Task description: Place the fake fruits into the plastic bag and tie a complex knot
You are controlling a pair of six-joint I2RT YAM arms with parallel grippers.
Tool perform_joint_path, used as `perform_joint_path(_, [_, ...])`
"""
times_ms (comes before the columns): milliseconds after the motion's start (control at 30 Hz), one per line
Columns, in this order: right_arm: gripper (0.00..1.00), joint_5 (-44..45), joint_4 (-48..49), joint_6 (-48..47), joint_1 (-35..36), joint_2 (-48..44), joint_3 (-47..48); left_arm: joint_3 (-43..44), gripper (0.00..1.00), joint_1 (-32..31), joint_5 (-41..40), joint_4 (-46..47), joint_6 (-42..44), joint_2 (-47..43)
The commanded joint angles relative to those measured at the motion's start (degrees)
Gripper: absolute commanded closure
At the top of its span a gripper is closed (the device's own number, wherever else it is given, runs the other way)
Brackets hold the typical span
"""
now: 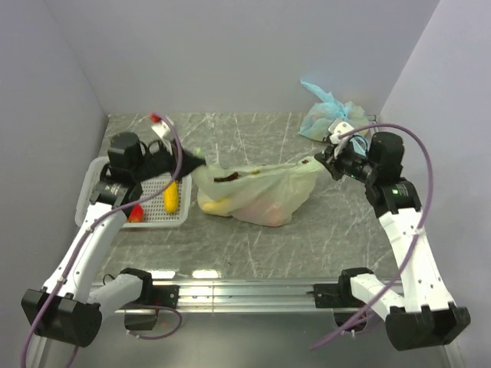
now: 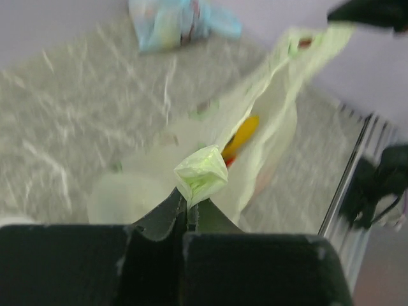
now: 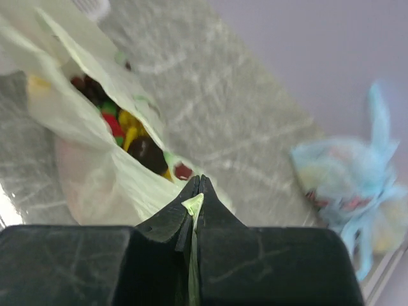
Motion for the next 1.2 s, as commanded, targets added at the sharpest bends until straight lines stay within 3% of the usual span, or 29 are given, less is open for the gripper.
perform_joint_path(0, [1.0, 8.95, 1.43, 2.65, -1.23, 2.21, -4.35, -7.45, 0.99, 0.1, 0.2, -6.65, 15.94, -5.84])
perform_joint_path(100, [1.0, 12.04, 3.89, 5.29, -1.59, 4.49, -8.04, -11.5, 1.0, 0.1, 6.52, -15.59, 29.66, -7.71])
perform_joint_path(167, [1.0, 12.56, 5.57, 8.01, -1.5, 7.04, -9.1, -14.31, 0.99, 0.01, 8.47, -18.35, 33.93, -7.45])
perform_joint_path(300, [1.0, 14.32, 10.4, 11.71, -1.5, 13.27, -10.51, -16.97, 0.99, -0.08, 6.72, -22.05, 42.45, -2.72])
perform_joint_path(833, [1.0, 16.26, 16.04, 14.44, -1.58, 33.84, -12.1, -20.4, 0.99, -1.92, 0.3, -20.03, 50.47, 11.35])
perform_joint_path(1167, [1.0, 17.57, 13.67, 13.47, -1.59, 38.16, -10.6, -20.75, 0.99, -5.09, -2.69, -19.94, 50.73, 16.45])
